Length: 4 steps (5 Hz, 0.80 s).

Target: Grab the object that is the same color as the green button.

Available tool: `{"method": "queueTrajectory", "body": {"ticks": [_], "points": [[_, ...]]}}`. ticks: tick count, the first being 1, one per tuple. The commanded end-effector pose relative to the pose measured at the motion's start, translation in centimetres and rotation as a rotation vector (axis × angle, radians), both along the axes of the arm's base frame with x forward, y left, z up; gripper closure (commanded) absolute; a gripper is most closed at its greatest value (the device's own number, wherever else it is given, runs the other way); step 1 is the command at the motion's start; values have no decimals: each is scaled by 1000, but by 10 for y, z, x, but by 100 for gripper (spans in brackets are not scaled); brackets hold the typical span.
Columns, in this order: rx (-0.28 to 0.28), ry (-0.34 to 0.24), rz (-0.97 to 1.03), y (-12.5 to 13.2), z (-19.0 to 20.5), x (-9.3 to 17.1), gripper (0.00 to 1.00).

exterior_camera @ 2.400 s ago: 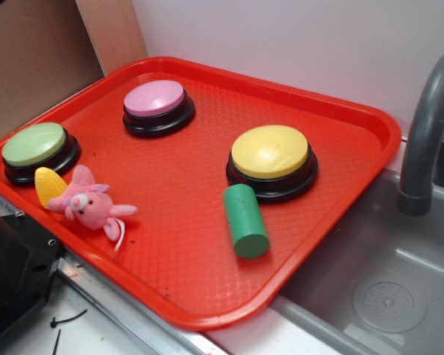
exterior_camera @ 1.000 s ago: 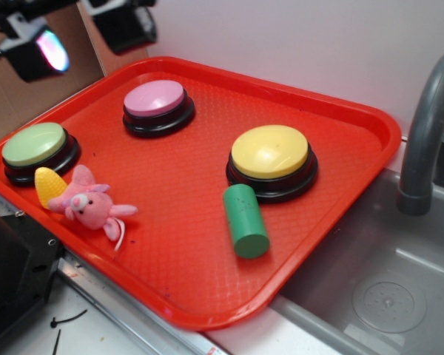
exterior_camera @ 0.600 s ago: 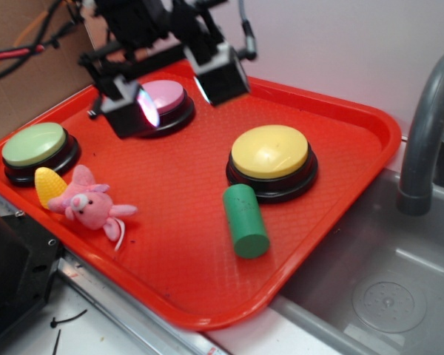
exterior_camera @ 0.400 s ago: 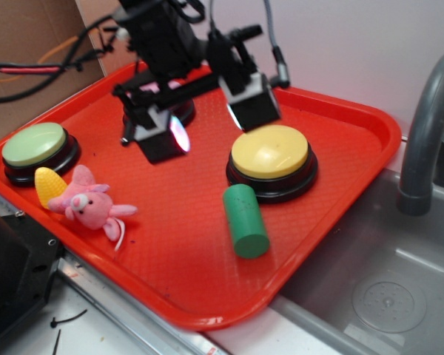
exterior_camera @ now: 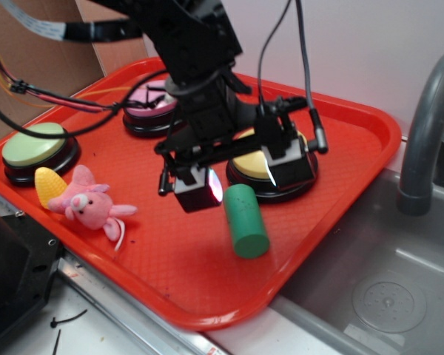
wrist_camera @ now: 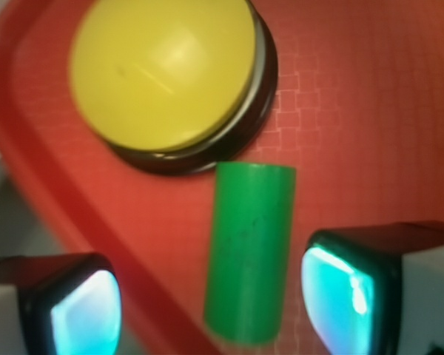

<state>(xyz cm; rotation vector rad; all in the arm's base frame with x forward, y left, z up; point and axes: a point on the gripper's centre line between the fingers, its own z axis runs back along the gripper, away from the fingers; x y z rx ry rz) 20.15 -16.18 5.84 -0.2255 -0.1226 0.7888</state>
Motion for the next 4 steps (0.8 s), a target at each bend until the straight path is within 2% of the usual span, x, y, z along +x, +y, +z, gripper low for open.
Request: {"method": "queueTrajectory", "body": {"ticks": [1, 2, 3, 4], "points": [[24, 33, 57, 0, -24, 6, 0], [41, 55, 61, 0, -35, 5, 0], [58, 64, 75, 0, -36, 5, 100], [61, 84, 12, -1, -31, 6, 100]]}}
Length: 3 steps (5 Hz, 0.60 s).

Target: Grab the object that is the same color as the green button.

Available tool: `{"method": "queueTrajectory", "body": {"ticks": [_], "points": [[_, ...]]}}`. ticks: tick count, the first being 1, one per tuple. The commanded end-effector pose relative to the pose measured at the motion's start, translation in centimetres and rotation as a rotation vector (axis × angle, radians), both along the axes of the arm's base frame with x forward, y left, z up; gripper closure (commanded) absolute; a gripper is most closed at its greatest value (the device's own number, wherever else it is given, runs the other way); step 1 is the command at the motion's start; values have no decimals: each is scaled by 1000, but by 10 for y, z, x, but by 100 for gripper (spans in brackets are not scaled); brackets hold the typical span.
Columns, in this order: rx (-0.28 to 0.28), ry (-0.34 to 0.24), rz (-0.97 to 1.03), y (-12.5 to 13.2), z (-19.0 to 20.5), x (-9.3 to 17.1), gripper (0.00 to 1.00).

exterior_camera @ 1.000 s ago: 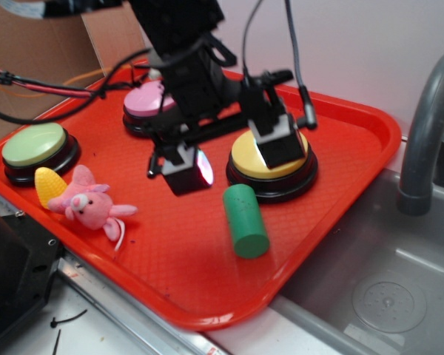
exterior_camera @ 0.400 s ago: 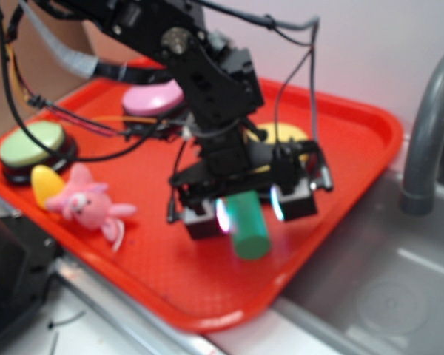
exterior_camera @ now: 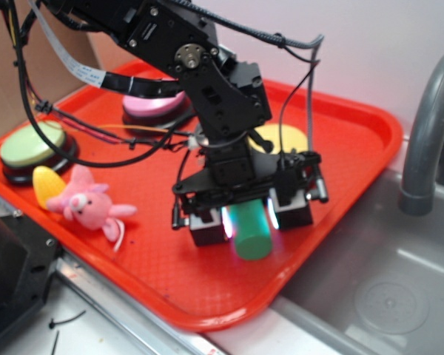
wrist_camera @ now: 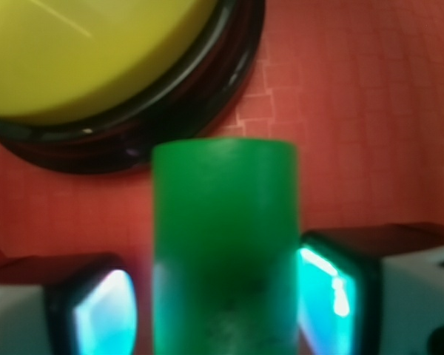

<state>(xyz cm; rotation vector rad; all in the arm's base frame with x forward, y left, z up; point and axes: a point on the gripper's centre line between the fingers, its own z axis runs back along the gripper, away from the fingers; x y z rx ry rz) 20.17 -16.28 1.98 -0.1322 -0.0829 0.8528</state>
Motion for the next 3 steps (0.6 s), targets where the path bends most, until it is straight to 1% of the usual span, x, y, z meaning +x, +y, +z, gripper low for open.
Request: {"method": "queueTrajectory", "body": {"ticks": [1, 2, 3], "points": [[6, 67, -221, 8, 36, 6, 100], [-16, 85, -412, 21, 75, 10, 100], [-13, 48, -507, 42, 115, 1, 100]]}}
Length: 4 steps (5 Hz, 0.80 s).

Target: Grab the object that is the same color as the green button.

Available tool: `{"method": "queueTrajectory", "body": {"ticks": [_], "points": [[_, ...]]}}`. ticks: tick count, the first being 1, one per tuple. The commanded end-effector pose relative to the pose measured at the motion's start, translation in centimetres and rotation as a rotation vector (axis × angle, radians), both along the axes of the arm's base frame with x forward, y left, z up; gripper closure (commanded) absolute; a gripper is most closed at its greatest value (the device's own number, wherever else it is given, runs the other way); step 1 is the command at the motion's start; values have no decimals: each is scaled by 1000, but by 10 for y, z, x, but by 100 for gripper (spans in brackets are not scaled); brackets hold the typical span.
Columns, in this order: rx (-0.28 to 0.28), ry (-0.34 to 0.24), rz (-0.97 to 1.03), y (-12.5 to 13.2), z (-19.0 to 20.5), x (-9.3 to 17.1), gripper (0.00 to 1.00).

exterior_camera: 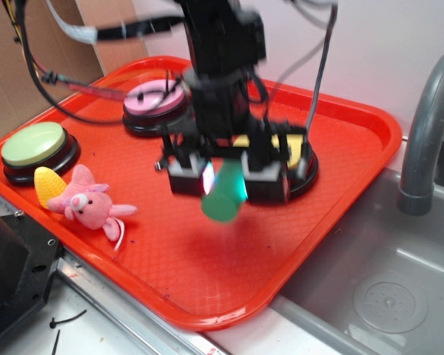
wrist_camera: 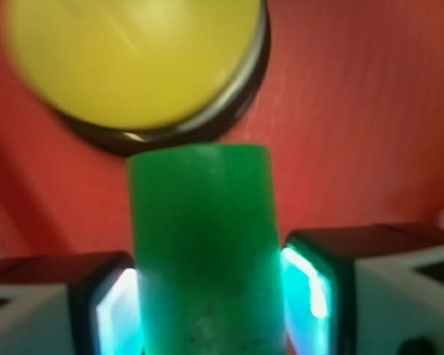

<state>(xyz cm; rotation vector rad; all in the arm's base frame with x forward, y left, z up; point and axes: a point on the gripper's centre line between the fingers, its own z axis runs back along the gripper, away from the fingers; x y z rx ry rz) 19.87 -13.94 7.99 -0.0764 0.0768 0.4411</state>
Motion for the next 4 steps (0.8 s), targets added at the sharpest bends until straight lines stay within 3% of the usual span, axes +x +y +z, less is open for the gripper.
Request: {"method": "queueTrajectory", "body": {"ticks": [1, 2, 3, 4], "points": [[-77, -138, -192, 44, 90, -8, 100], [-86, -126, -303, 60, 113, -18, 100], [-125, -179, -396, 63, 122, -23, 100], [-71, -167, -409, 52, 107, -16, 100]]}}
